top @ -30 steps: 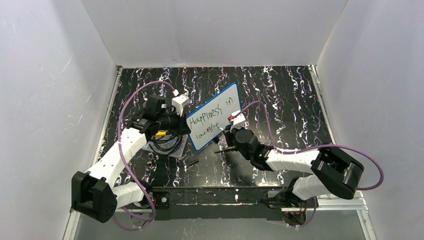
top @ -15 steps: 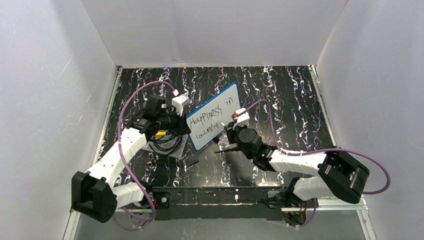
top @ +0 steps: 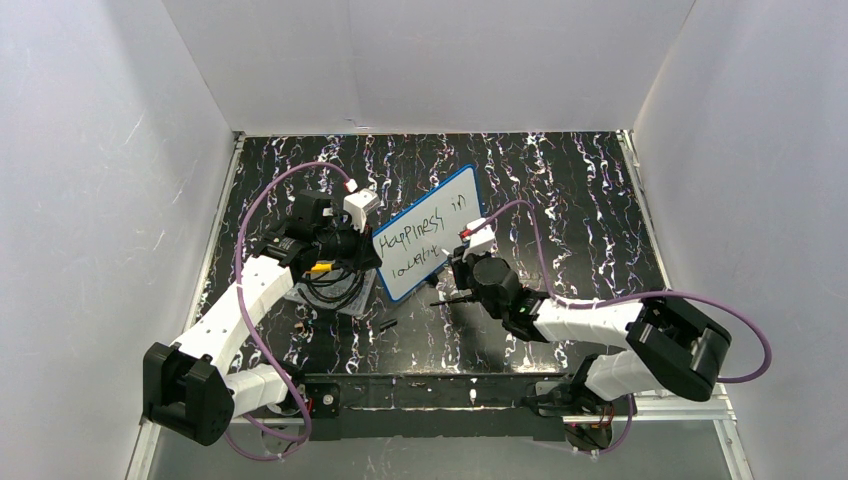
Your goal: Write a sentence on the whiteboard
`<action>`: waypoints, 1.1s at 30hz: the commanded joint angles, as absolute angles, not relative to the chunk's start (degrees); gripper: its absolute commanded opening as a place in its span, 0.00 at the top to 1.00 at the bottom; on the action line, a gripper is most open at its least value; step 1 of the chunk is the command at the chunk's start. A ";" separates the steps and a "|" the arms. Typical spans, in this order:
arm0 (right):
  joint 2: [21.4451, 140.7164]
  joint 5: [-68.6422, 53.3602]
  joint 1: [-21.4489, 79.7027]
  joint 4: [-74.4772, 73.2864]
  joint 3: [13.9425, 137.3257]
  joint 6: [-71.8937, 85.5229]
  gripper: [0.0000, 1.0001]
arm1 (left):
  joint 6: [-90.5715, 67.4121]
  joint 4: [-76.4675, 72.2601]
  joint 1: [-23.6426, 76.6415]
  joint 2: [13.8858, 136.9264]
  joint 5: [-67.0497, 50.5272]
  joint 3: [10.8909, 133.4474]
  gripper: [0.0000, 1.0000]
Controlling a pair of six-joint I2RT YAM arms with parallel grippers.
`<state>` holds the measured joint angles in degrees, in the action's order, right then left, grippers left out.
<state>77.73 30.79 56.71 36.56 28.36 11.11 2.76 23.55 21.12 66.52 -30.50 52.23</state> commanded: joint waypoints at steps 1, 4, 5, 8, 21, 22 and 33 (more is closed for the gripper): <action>79.11 32.34 56.10 40.41 30.76 10.11 0.99 | 2.28 23.56 21.36 64.49 -32.82 53.26 1.00; 79.66 32.55 55.97 41.14 30.68 10.03 0.99 | 2.29 23.50 21.28 64.43 -32.74 53.26 1.00; 79.71 32.79 55.91 41.49 30.55 10.02 0.99 | 2.29 23.55 21.33 64.42 -32.70 53.26 1.00; 79.98 33.43 55.73 42.33 30.50 9.80 0.99 | 2.29 23.55 21.32 64.44 -32.78 53.26 1.00; 78.72 31.77 55.28 44.52 30.85 8.35 0.99 | 2.31 23.55 21.27 64.60 -32.73 53.24 1.00; 78.59 31.25 55.28 44.58 30.76 8.27 0.99 | 2.29 23.55 21.27 64.60 -32.78 53.26 1.00; 78.24 26.30 55.33 44.82 30.11 8.37 0.99 | 2.28 23.55 21.31 64.43 -32.74 53.26 1.00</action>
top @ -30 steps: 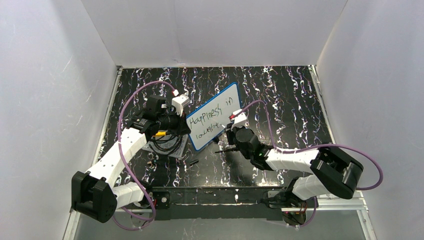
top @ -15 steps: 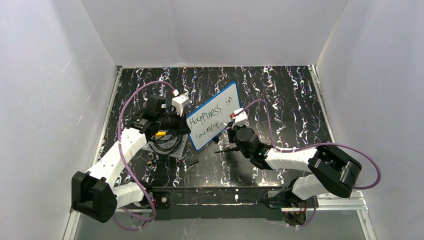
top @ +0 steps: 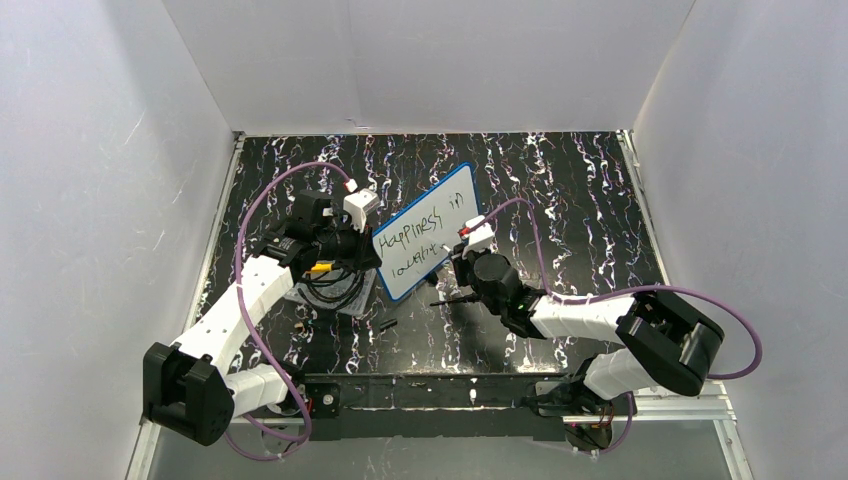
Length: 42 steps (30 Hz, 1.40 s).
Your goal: Write a sentence on the whiteboard
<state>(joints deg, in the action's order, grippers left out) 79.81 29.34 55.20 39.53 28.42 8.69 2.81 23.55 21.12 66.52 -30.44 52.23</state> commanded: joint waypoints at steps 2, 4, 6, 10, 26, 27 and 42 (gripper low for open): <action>77.93 26.12 55.34 45.01 29.77 8.50 0.99 | 2.29 23.55 21.27 64.44 -32.77 53.26 1.00; 77.79 26.17 55.33 44.83 29.62 8.60 0.99 | 2.29 23.55 21.35 64.48 -32.77 53.22 1.00; 78.08 26.40 55.36 44.27 29.62 8.73 0.99 | 2.29 23.55 21.30 64.46 -32.74 53.26 1.00; 79.28 27.22 55.37 42.62 29.96 9.84 0.99 | 2.31 23.55 21.29 64.42 -32.74 53.24 1.00; 82.03 28.65 55.35 40.20 30.47 11.64 0.99 | 2.27 23.60 21.28 64.44 -32.77 53.26 1.00; 82.20 29.26 55.37 40.12 30.68 11.53 0.99 | 2.24 23.56 21.27 64.43 -32.70 53.26 1.00; 81.19 35.30 55.28 43.34 30.30 9.80 0.99 | 2.20 23.55 21.27 64.49 -32.78 53.26 1.00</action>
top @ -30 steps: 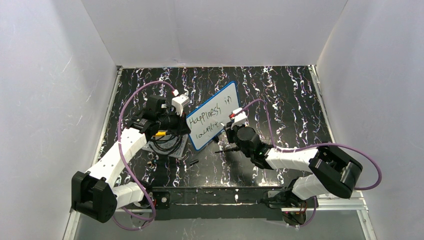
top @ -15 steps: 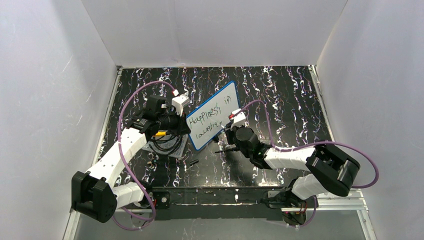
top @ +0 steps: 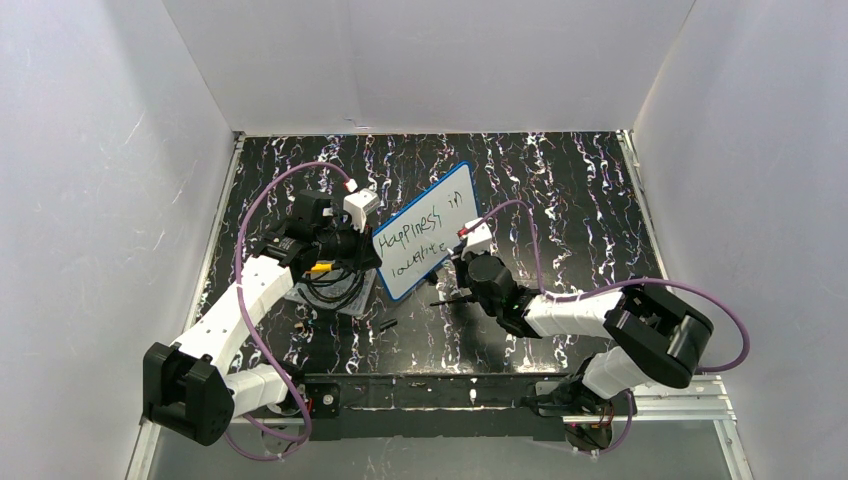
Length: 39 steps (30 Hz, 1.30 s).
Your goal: Write a sentence on the whiteboard
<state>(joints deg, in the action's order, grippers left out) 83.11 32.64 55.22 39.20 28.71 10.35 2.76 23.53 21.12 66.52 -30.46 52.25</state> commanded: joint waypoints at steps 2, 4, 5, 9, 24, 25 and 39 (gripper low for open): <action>79.81 35.33 55.28 43.74 29.39 9.85 0.99 | 2.20 23.55 21.29 64.34 -32.71 53.26 1.00; 78.30 35.33 55.28 43.98 28.74 9.78 0.99 | 2.20 23.60 21.31 64.36 -32.77 53.26 1.00; 77.81 35.17 55.28 44.09 28.60 9.76 0.99 | 2.20 23.57 21.27 64.39 -32.84 53.26 1.00; 77.15 34.64 55.28 44.91 28.80 9.29 0.99 | 2.11 23.47 21.29 64.50 -32.93 53.24 1.00; 82.32 34.87 55.15 44.15 31.26 8.67 0.99 | 2.11 23.44 21.27 64.44 -32.92 53.26 1.00; 82.68 34.89 55.12 44.04 31.35 8.70 0.99 | 2.13 23.46 21.32 64.37 -32.92 53.26 1.00; 84.21 34.80 55.02 44.84 32.05 8.44 0.99 | 2.11 23.47 21.35 64.30 -33.05 53.25 1.00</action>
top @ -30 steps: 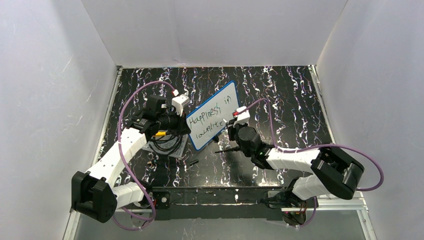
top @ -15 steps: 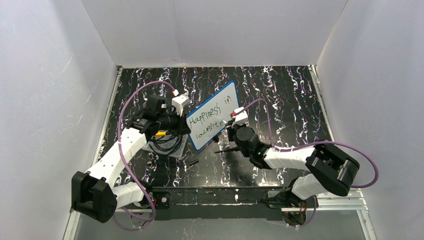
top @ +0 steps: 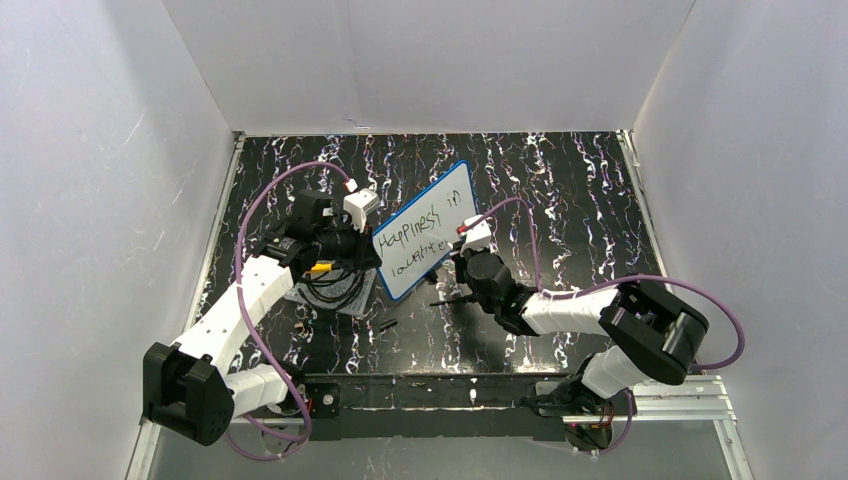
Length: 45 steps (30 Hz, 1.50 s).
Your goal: Write a sentence on the whiteboard
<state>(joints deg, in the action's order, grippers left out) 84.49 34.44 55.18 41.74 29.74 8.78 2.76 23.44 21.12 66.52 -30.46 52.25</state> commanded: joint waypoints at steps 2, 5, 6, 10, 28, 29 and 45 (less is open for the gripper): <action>83.44 34.80 55.02 45.34 31.82 8.53 0.99 | 2.11 23.47 21.28 64.30 -32.99 53.26 1.00; 82.32 35.08 54.93 45.91 31.73 8.72 0.99 | 2.11 23.47 21.32 64.40 -33.11 53.22 1.00; 82.04 35.27 54.89 46.07 31.68 8.81 0.99 | 2.11 23.49 21.30 64.46 -33.12 53.26 1.00; 81.89 36.12 54.71 46.79 31.88 8.54 0.99 | 2.11 23.44 21.36 64.38 -33.09 53.26 1.00; 81.09 37.09 53.44 46.78 30.78 9.33 0.99 | 1.72 23.64 21.28 64.52 -31.98 53.35 1.00; 80.47 37.35 53.44 46.26 30.30 9.94 0.99 | 1.63 23.64 21.27 64.62 -31.72 53.35 1.00; 82.81 36.34 52.43 43.86 30.36 12.46 0.99 | 1.41 23.99 21.28 65.11 -31.25 53.61 1.00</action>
